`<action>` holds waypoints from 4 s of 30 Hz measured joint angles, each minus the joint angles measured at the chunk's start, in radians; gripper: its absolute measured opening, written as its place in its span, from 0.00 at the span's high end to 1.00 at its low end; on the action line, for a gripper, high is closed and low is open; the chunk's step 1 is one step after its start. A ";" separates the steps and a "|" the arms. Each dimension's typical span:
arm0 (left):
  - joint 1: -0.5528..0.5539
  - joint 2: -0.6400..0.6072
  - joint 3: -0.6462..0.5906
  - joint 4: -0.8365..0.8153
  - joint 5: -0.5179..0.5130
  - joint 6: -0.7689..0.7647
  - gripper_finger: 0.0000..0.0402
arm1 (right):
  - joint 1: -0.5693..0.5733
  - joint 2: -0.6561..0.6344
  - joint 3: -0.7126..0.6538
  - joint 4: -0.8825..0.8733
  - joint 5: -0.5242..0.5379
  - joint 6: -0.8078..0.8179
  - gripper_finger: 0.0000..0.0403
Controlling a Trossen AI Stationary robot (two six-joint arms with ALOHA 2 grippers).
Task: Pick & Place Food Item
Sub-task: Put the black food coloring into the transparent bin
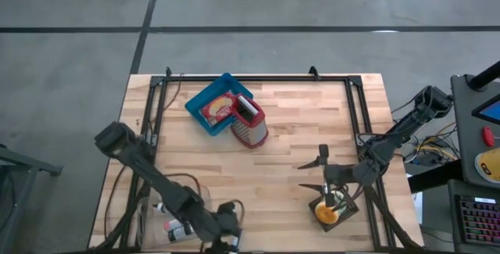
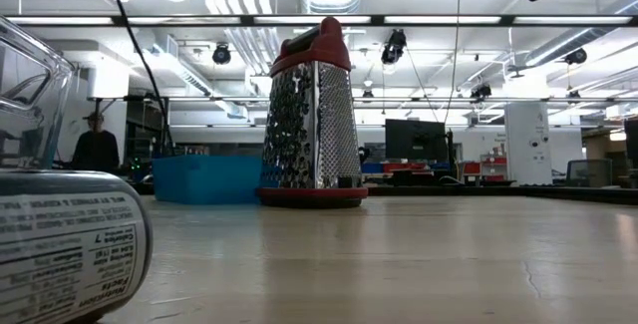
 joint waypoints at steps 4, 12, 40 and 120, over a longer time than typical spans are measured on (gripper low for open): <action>0.004 0.090 0.144 -0.175 0.105 -0.012 0.44 | 0.001 0.000 0.000 -0.029 0.000 0.000 0.42; 0.005 0.172 0.331 -0.424 0.118 0.097 0.37 | 0.003 0.000 0.000 -0.053 0.016 -0.026 0.42; 0.017 0.152 0.298 -0.636 0.065 1.342 0.23 | 0.000 -0.008 0.000 -0.093 0.180 -0.125 0.42; 0.036 0.551 0.670 -0.810 0.082 1.815 0.22 | 0.001 -0.007 0.100 -0.225 0.233 -0.045 0.42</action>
